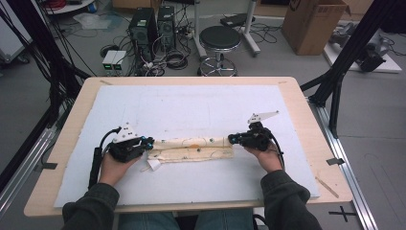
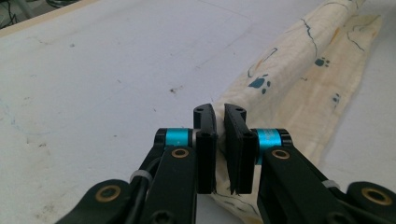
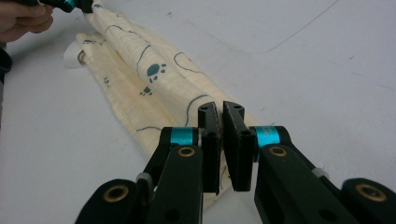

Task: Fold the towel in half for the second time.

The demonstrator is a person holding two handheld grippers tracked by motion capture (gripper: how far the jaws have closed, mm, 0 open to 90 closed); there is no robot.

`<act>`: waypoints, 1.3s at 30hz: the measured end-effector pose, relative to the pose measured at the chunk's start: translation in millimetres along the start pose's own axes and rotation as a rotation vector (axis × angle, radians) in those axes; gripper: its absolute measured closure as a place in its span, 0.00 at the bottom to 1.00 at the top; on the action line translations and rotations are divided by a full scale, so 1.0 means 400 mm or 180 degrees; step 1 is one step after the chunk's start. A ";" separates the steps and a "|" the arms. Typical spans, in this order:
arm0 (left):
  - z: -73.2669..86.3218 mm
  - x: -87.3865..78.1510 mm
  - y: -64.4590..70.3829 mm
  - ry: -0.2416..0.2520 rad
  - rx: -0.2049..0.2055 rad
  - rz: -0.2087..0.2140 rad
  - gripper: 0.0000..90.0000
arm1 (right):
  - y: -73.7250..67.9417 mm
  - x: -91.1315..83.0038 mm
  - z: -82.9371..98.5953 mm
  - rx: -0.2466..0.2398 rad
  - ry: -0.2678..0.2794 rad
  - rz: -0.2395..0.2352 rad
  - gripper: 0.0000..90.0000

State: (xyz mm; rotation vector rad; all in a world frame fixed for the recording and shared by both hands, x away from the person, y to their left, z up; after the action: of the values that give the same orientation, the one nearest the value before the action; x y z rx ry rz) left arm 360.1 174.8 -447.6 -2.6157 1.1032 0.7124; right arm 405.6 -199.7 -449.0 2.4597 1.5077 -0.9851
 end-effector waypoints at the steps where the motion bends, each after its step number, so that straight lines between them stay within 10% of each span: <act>1: 0.001 0.000 0.005 -0.0006 0.0021 0.0018 0.91 | -0.002 -0.001 0.004 -0.0031 0.0008 0.0001 0.95; 15: 0.024 -0.011 0.050 -0.0312 0.0428 0.0046 0.91 | -0.036 -0.003 0.049 -0.0102 -0.0115 -0.0074 0.95; 22: 0.060 -0.020 0.050 -0.0335 0.0341 0.0082 0.89 | -0.048 -0.002 0.065 -0.0122 -0.0184 -0.0112 0.95; 28: 0.056 -0.035 0.052 -0.0283 0.0166 0.0227 0.68 | -0.053 -0.011 0.064 -0.0115 -0.0127 -0.0134 0.84; 39: -0.001 -0.079 0.044 0.0063 0.0046 0.0339 0.57 | -0.075 -0.064 0.015 -0.0181 0.0136 -0.0247 0.65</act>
State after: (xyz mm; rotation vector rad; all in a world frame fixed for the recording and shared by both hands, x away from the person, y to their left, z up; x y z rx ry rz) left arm 328.5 181.6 -431.2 -2.5734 1.2564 0.6984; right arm 370.3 -206.4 -432.1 2.4150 1.6321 -0.8941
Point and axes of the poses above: each handheld gripper's, and its own axes: x roughly forward along the jaws, z roughly out of its underside, y roughly to its right, the point moved 5 cm from there along x, roughly forward along the jaws, and after that the axes turned 2 degrees about -x, right-handed, at the moved point
